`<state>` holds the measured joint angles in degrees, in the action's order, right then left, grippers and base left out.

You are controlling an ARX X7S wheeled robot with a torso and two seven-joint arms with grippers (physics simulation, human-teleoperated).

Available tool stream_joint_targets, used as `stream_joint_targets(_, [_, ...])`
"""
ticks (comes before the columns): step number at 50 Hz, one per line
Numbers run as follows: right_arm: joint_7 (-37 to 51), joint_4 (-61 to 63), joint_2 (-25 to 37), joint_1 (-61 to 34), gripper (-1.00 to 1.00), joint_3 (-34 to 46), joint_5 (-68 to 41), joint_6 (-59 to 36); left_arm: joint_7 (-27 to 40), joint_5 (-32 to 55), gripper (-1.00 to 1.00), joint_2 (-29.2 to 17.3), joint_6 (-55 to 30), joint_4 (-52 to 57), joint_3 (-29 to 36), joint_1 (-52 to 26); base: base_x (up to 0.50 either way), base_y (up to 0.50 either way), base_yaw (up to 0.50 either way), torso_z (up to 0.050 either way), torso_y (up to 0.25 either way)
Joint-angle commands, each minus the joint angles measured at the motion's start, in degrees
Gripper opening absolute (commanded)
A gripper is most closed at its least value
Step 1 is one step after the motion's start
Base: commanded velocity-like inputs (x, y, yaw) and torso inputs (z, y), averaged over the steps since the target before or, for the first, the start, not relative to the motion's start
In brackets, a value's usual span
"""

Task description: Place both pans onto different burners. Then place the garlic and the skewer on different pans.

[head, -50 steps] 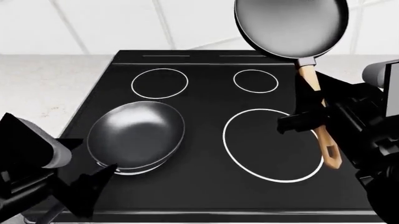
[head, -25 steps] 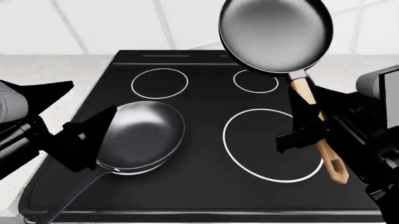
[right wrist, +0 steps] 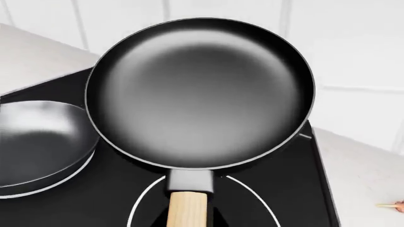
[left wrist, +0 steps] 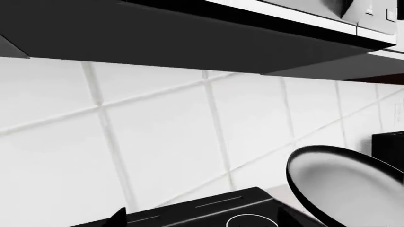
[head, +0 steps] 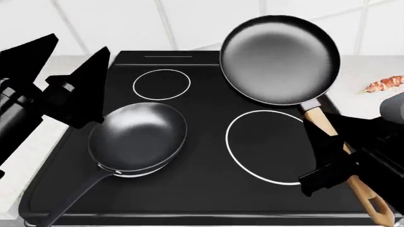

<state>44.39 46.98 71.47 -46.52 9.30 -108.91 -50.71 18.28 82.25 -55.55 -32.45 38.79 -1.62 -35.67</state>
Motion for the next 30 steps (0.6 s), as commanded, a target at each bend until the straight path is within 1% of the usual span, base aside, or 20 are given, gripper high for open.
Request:
stream_joint_targets(1, [3.1,1.0,4.1,0.0,-1.0,-3.6,-1.8,0.3,0.3,-2.3,1.0,3.3,3.1,0.7,-0.9,0.2,0.0,0.0,0.0,0.0,0.0])
stream_joint_targets(6, [2.7,1.0,5.3,7.0,-1.0,-6.8,-0.6,2.5,-0.9,-3.5,1.0,4.8,3.7,0.1,-0.2,0.3,0.0,0.0,0.0,0.0,0.002])
stream_joint_targets(10, [2.1,1.1,5.5,14.2,-1.0,-10.8,0.7,4.1,-1.6,-3.9,1.0,5.6,4.0,-0.4,0.3,0.0,0.0,0.0,0.0,0.0,0.003])
stream_joint_targets(12, [1.8,1.0,5.0,17.5,-1.0,-13.0,1.4,4.5,-1.9,-3.7,1.0,5.9,4.3,-0.7,0.2,0.0,0.0,0.0,0.0,0.0,0.0])
stream_joint_targets(15, [1.0,0.9,3.5,24.3,-1.0,-18.4,3.0,4.3,-2.0,-3.2,1.0,6.1,4.2,-0.7,0.4,-0.5,0.0,0.0,0.0,0.003,0.003])
stream_joint_targets(18, [0.2,0.9,1.8,29.0,-1.0,-22.7,4.0,3.5,-1.7,-2.5,1.0,6.0,4.3,-0.2,0.3,-1.0,0.0,0.0,0.0,0.0,0.0])
stream_joint_targets(23, [-1.3,0.4,0.0,32.5,-1.0,-25.7,5.7,2.3,-1.5,-2.5,1.0,6.2,4.4,-0.1,0.2,-1.0,0.0,0.0,0.0,0.0,0.002])
stream_joint_targets(30, [-2.6,-0.4,-2.1,33.6,-1.0,-25.2,8.5,1.7,-1.5,-2.1,1.0,6.3,4.5,-0.1,0.2,-1.6,0.0,0.0,0.0,0.001,0.001])
